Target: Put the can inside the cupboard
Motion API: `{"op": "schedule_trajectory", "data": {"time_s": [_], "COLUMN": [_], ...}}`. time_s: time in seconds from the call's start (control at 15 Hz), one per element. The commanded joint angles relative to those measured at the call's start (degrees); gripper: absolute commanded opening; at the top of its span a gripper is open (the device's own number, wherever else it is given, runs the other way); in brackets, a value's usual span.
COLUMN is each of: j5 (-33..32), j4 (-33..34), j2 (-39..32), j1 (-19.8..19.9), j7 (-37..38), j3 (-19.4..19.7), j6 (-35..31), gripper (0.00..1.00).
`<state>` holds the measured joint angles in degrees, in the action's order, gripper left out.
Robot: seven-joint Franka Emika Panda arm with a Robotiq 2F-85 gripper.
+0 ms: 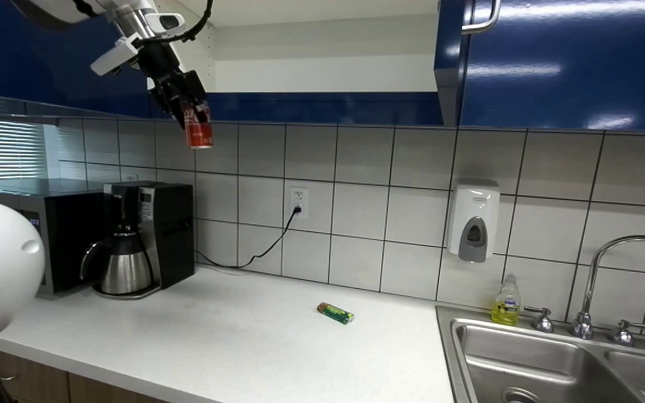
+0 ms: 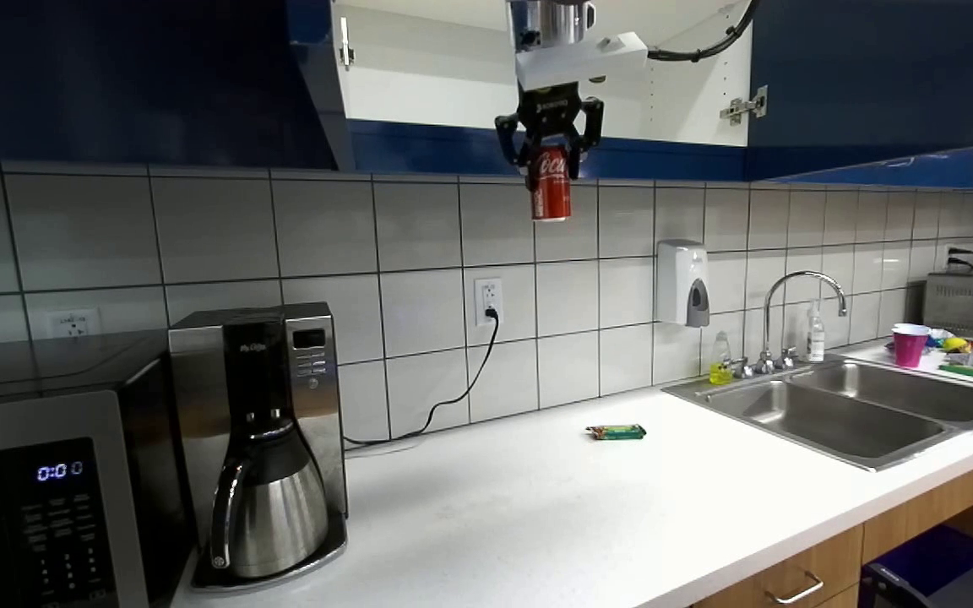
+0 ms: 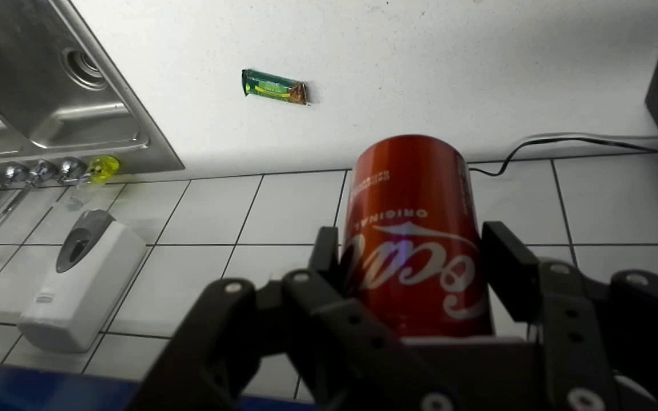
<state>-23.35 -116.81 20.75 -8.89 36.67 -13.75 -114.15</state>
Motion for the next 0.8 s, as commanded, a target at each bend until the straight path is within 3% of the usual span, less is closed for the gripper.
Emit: {"op": "schedule_trajectory", "data": {"time_s": [0.0,0.73], "j5": [0.4,-0.9], "j4": [6.5,22.8], "j2": [-0.1,-5.0], "j1": [2.0,4.2], "j7": [-1.9,-2.1], "j3": [-1.4,-1.1], "j6": [5.5,13.9], "gripper": [0.40,0.40]}}
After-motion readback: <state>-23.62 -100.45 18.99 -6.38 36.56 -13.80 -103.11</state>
